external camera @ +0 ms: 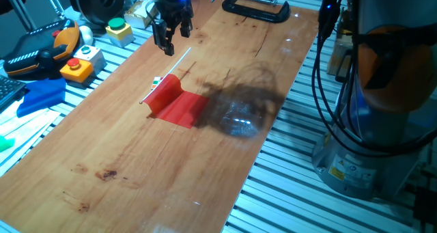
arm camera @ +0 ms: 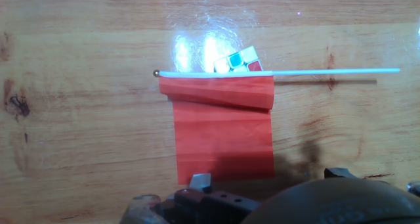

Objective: Wave the flag

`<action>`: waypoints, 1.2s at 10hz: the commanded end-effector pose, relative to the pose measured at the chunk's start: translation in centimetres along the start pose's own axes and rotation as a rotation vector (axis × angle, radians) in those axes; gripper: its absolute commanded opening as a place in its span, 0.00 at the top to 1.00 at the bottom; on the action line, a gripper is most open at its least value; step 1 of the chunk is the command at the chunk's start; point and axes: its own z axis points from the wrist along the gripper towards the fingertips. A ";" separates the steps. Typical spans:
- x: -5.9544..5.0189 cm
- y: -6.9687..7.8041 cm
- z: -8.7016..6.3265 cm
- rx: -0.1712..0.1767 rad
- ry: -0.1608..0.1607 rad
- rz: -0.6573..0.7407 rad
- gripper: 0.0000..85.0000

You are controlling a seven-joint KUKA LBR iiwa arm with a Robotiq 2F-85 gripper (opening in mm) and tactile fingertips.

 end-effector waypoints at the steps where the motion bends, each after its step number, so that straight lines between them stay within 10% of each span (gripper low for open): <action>1: 0.0 0.0 0.0 0.018 0.024 0.116 0.01; 2: 0.0 0.0 -0.1 0.018 0.024 0.116 0.99; 12: -0.2 -0.1 0.3 0.018 0.016 0.125 0.99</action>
